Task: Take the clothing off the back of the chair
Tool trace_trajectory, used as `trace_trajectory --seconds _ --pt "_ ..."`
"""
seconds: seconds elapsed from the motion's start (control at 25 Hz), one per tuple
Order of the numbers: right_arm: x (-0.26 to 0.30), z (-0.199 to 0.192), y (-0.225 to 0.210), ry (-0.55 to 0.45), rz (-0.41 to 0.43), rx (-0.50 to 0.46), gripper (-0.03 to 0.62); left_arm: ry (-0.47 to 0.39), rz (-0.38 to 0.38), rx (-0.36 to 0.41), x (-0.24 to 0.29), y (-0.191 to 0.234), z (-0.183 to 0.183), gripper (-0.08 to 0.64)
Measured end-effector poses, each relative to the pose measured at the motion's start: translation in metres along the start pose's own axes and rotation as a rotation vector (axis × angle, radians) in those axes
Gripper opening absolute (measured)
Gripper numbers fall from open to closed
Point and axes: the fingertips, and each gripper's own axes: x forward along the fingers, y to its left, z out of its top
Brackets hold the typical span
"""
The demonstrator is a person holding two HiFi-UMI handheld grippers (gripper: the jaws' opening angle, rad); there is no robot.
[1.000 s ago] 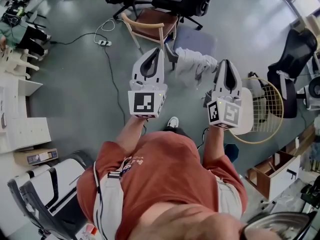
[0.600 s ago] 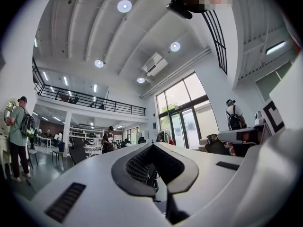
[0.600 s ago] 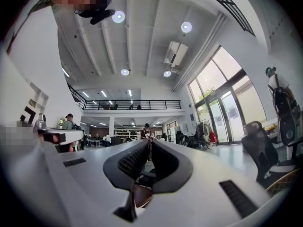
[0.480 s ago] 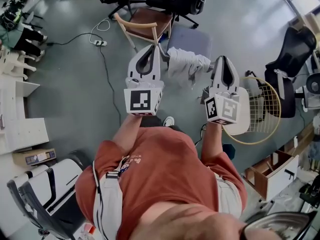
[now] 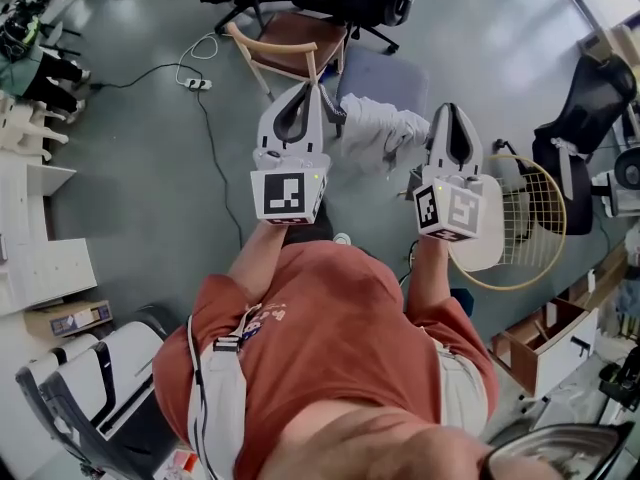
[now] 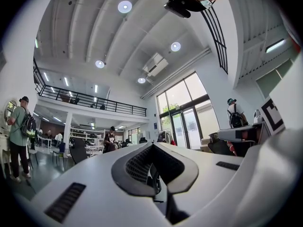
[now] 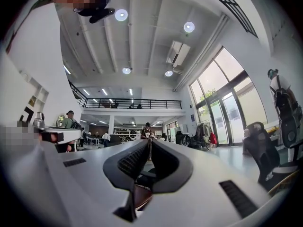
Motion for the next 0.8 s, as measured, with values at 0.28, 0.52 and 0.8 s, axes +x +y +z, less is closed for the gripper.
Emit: trace_trajectory --seconds 0.28,0.52,0.8 --pt "0.029 -0.025 0.001 0.056 -0.021 -0.032 0.037 0.036 -0.050 -0.018 0.031 0.007 -0.032 0.014" --pt "0.042 -0.069 -0.010 0.161 -0.045 -0.049 0.038 0.127 -0.117 -0.024 0.049 -0.008 -0.080 0.014" --pt "0.052 -0.140 -0.009 0.347 -0.024 -0.064 0.039 0.195 -0.152 -0.046 0.063 -0.012 -0.124 0.014"
